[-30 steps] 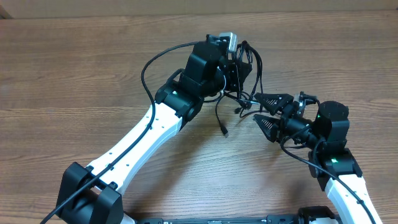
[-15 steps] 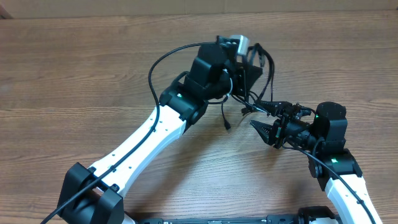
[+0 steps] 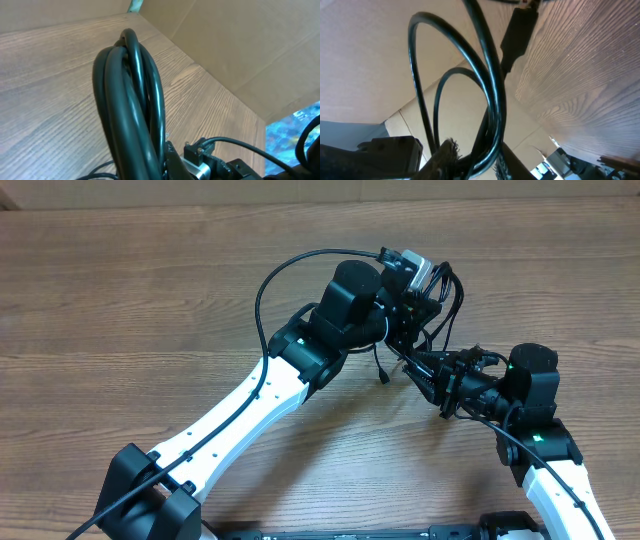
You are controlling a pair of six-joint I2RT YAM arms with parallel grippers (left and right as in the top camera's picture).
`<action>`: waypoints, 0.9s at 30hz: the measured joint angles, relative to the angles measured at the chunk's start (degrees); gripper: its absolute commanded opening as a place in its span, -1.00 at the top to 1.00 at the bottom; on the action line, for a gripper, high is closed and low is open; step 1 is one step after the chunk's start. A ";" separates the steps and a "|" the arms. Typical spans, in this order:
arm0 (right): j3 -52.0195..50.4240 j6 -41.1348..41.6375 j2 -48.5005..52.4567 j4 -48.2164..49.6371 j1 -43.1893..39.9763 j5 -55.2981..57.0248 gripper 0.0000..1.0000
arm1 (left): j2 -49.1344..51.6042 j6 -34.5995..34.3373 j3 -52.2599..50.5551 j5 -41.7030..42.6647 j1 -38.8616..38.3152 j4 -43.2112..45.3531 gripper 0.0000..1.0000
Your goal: Untangle cables
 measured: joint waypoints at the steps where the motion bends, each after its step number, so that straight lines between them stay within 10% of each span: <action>1: 0.00 0.04 0.00 0.00 0.00 0.00 0.44 | 0.00 0.66 0.00 0.00 0.00 0.00 0.92; 27: 0.00 0.09 0.00 0.04 0.00 0.00 0.85 | 0.00 4.35 0.00 3.69 -0.13 0.46 0.92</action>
